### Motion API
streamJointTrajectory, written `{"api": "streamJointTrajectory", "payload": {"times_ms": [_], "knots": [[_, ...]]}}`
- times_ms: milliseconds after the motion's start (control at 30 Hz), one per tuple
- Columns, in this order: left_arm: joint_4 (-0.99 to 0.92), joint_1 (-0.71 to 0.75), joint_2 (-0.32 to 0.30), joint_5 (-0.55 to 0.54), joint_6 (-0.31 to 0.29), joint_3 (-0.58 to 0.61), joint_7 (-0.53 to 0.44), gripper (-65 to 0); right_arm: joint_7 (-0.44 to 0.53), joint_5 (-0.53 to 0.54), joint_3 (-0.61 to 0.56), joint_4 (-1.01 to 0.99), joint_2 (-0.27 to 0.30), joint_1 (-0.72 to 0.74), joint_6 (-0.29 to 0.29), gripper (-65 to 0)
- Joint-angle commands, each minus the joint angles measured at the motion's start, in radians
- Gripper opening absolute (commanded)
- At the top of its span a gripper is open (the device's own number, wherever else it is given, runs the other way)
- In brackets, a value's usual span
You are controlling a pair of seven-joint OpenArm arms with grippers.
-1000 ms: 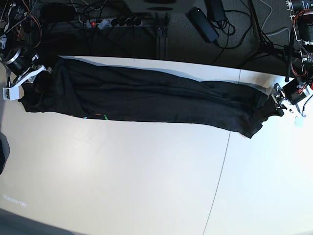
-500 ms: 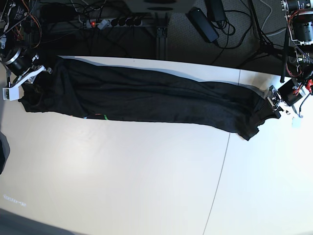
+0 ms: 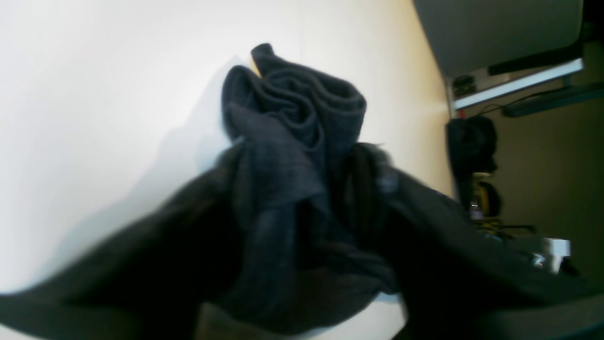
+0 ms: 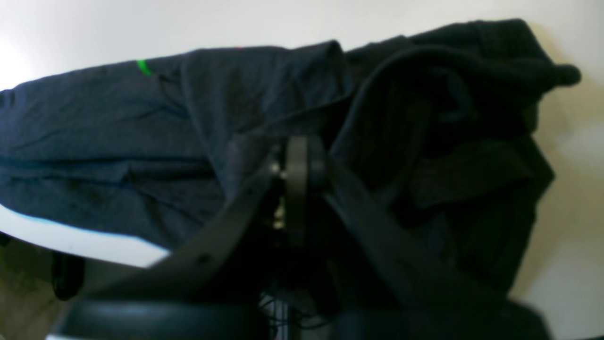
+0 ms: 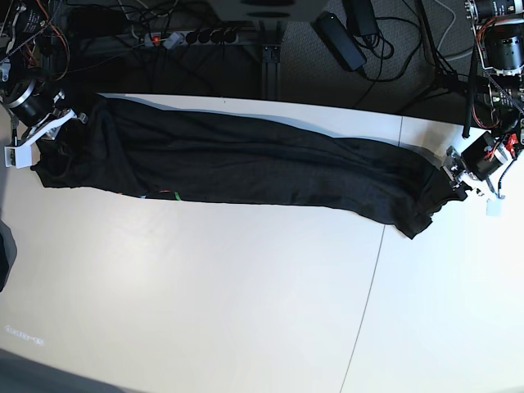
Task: Fold the T-shirt properly
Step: 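Regrasp the strip end with the left gripper and tug it outward, then swing the left gripper's held strip end inward across the table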
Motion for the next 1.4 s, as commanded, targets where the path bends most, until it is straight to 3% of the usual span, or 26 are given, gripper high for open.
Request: {"api": "streamJointTrajectory", "payload": {"times_ms": [0,167,367,400,800,1100,1367], "knots": [[0.003,-0.003,-0.014,0.026,-0.016,-0.001,-0.010,-40.1,0.020,0.020,0.008,0.014,0.016,0.002,0.066,-65.0],[0.003,-0.003,-0.014,0.061,-0.016,-0.001,-0.021,-45.2,0.020,0.020,0.008,0.014,0.016,0.002,0.066,-65.0],[0.003,-0.004,-0.014,0.063,-0.016,-0.001,-0.051,-64.3,0.020,0.032,0.008,0.014,0.016,0.002,0.066,-65.0],[0.003,-0.005,-0.014,0.071,-0.016,-0.001,-0.061,-65.0,0.020,0.041,0.008,0.014,0.016,0.002,0.066,-65.0],[0.003,-0.044,-0.014,0.129,-0.016,-0.001,-0.171,-65.0,0.027,0.048,0.009,0.020,0.016,0.047,0.066,-65.0],[0.003,-0.175,-0.014,0.317,-0.016,-0.001,-0.201,-65.0,0.027,0.044,0.021,0.020,0.019,0.082,0.066,-65.0],[0.000,-0.273,-0.023,0.452,-0.016,-0.001,-0.255,-65.0,0.026,0.045,0.102,0.020,0.019,0.084,0.066,-65.0]]}}
